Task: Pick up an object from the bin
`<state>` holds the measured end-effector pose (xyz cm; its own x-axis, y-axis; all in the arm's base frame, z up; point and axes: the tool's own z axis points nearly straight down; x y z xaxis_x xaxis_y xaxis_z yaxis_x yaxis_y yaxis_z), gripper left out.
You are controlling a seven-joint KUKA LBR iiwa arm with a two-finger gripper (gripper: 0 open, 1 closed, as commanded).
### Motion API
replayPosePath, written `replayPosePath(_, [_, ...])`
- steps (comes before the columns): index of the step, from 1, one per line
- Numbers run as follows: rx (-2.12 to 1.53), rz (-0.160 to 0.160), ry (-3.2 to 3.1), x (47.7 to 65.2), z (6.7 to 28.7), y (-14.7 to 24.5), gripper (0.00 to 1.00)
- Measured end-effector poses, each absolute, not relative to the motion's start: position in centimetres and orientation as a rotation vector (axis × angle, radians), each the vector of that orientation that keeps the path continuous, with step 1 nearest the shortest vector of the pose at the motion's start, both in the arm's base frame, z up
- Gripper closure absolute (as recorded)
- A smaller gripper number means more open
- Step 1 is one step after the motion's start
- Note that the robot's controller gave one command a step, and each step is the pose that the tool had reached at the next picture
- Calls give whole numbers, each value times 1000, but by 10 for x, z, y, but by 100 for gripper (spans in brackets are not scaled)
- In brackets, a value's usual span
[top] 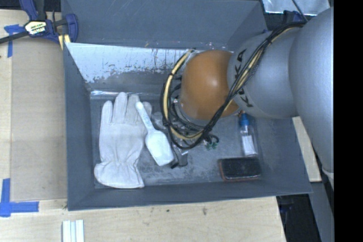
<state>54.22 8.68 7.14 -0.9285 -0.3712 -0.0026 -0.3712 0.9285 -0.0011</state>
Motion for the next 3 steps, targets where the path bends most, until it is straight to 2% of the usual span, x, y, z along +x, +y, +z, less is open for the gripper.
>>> replayPosePath(1, [-930, 1, 2998, 552, 76, 115, 100])
replayPosePath(2, [-930, 1, 2998, 552, 76, 114, 100])
replayPosePath(3, [-994, -1, 2971, 550, 238, 113, 100])
